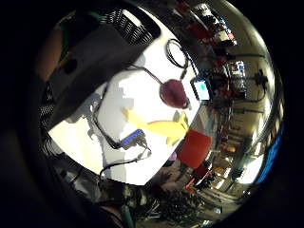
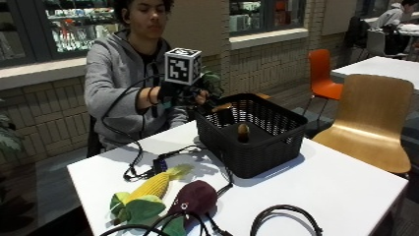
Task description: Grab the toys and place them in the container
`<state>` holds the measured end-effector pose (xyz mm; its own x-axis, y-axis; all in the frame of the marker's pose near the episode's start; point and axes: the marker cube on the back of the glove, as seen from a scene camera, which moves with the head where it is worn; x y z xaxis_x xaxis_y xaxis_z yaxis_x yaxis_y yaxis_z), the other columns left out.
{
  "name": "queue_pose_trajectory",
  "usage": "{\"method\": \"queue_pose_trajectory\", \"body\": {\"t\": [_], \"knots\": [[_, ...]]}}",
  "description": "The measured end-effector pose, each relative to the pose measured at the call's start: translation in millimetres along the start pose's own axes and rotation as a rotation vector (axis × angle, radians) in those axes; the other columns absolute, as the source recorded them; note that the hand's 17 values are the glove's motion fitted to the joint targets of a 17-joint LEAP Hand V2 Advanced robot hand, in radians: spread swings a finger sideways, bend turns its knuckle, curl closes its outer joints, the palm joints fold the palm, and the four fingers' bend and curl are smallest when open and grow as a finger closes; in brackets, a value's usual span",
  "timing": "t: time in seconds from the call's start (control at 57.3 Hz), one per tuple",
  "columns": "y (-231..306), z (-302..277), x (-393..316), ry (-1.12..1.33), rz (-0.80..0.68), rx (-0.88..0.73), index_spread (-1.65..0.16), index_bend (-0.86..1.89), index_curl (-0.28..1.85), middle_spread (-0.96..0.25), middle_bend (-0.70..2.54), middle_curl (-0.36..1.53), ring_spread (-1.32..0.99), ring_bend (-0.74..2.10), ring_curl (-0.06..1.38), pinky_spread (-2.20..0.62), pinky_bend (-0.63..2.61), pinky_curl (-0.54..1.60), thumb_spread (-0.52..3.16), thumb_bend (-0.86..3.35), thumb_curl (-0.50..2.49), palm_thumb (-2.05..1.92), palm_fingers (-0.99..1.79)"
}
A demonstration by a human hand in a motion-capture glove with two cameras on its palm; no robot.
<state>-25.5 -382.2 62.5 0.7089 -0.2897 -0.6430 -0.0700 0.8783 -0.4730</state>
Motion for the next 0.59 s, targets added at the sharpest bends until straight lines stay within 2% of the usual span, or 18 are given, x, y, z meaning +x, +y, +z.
{"method": "queue_pose_trajectory", "body": {"t": [0.297,0.471,0.594], "knots": [[54.0,37.9,194.0,0.046,0.233,-0.142,-0.19,0.12,0.22,0.04,0.20,0.21,-0.11,0.32,0.26,-0.04,0.75,0.40,1.23,0.11,0.30,0.32,-0.07],[72.7,109.8,226.3,0.143,0.244,-0.292,-0.27,0.14,0.24,0.02,0.19,0.25,-0.13,0.32,0.27,-0.02,0.71,0.38,1.30,0.17,0.33,0.46,-0.09],[65.3,153.8,240.4,0.135,0.257,-0.278,-0.28,0.08,0.21,0.02,0.17,0.27,-0.11,0.22,0.26,0.00,0.71,0.37,1.32,0.15,0.34,0.47,-0.23]]}}
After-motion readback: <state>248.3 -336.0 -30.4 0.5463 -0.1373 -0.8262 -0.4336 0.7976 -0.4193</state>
